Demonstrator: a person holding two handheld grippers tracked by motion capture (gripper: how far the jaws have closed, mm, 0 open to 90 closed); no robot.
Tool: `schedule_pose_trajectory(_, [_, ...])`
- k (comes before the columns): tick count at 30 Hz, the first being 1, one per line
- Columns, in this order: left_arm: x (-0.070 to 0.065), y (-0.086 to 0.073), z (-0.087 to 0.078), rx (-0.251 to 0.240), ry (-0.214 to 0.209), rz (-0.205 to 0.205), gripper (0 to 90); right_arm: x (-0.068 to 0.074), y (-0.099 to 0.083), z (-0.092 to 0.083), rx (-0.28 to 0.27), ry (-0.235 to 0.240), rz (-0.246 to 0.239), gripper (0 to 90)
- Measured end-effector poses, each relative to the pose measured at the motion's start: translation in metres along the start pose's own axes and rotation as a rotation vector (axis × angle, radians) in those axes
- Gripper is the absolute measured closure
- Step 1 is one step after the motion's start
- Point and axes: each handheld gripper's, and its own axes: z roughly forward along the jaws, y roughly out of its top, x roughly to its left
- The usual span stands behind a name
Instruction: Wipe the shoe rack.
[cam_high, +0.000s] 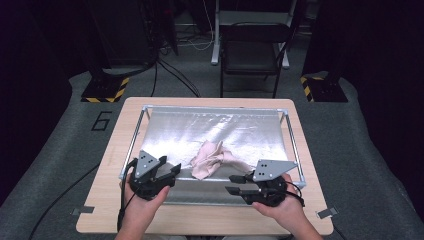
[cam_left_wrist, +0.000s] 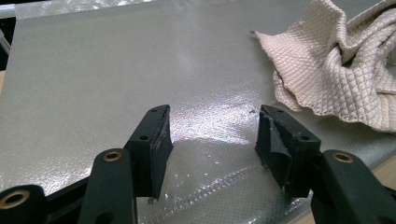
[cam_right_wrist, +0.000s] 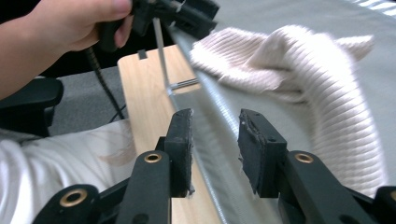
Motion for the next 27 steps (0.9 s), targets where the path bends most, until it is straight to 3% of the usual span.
schedule_pose_trajectory(20, [0.0, 0.0, 0.0, 0.002, -0.002, -0.002, 44.5, -0.014, 0.037, -0.005, -0.02, -0.073, -0.003, 63.2])
schedule_pose_trajectory(27, [0.0, 0.0, 0.0, 0.002, -0.001, -0.001, 44.5, -0.024, 0.043, -0.005, -0.035, -0.112, 0.015, 57.9])
